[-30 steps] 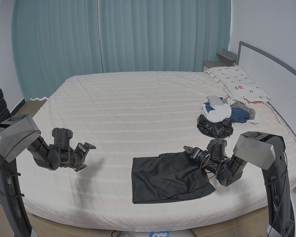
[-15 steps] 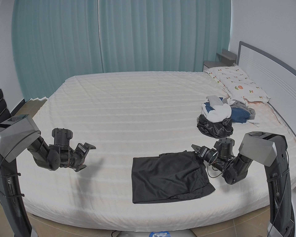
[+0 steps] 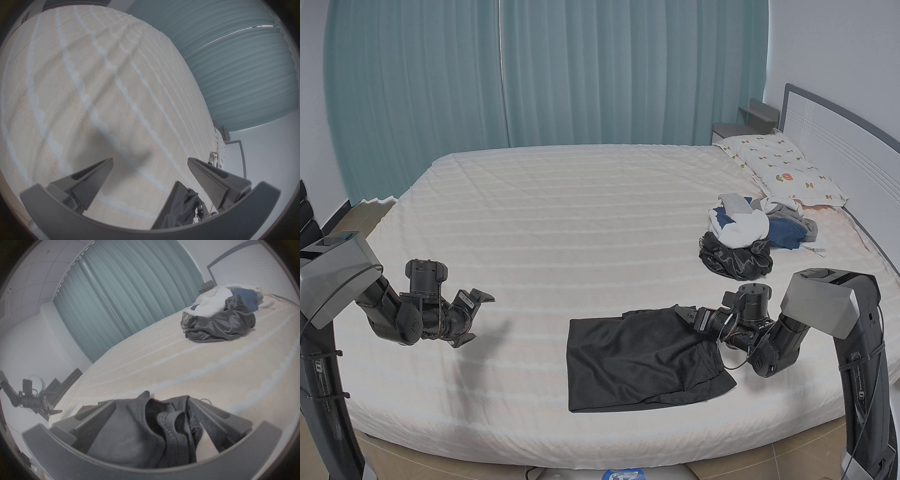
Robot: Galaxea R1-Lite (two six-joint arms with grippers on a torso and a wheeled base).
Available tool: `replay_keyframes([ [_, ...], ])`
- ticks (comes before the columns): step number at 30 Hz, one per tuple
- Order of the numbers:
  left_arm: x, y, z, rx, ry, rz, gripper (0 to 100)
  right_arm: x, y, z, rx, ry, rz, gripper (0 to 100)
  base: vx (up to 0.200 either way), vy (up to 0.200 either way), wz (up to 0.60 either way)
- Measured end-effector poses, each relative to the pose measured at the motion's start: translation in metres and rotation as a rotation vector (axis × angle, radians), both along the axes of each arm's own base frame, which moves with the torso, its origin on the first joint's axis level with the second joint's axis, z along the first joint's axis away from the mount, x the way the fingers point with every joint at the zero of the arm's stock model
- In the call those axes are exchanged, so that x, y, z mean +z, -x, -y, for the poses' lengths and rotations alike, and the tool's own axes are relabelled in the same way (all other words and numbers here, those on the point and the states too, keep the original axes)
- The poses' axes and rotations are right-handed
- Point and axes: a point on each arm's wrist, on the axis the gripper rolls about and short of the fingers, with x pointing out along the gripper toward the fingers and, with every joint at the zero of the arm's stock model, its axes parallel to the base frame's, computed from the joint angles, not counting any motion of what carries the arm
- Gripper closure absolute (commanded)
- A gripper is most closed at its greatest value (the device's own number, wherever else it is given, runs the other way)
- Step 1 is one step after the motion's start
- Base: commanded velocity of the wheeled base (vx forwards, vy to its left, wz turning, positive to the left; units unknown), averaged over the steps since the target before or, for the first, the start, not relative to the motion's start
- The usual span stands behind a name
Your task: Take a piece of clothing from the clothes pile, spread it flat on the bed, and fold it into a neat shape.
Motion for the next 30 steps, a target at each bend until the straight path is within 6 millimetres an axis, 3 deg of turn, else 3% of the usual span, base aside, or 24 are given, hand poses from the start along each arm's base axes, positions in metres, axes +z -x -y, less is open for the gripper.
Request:
replay_keyframes([
  [19,-0.001,0.000,0.000,0.000,0.000,-0.003,0,-0.002,-0.002,0.019,-0.037,0.013,-0.008,100,0.000,0.000,0.00],
  [20,-0.001,0.000,0.000,0.000,-0.001,-0.003,0,-0.003,-0.001,0.019,-0.037,0.013,-0.010,0,0.000,0.000,0.00],
  [25,-0.001,0.000,0.000,0.001,0.000,-0.003,0,0.000,-0.001,0.020,-0.039,0.002,-0.005,0,0.000,0.000,0.00],
  [30,-0.001,0.000,0.000,0.000,0.000,-0.003,0,0.017,0.006,0.022,-0.046,-0.035,0.014,0,0.000,0.000,0.00],
])
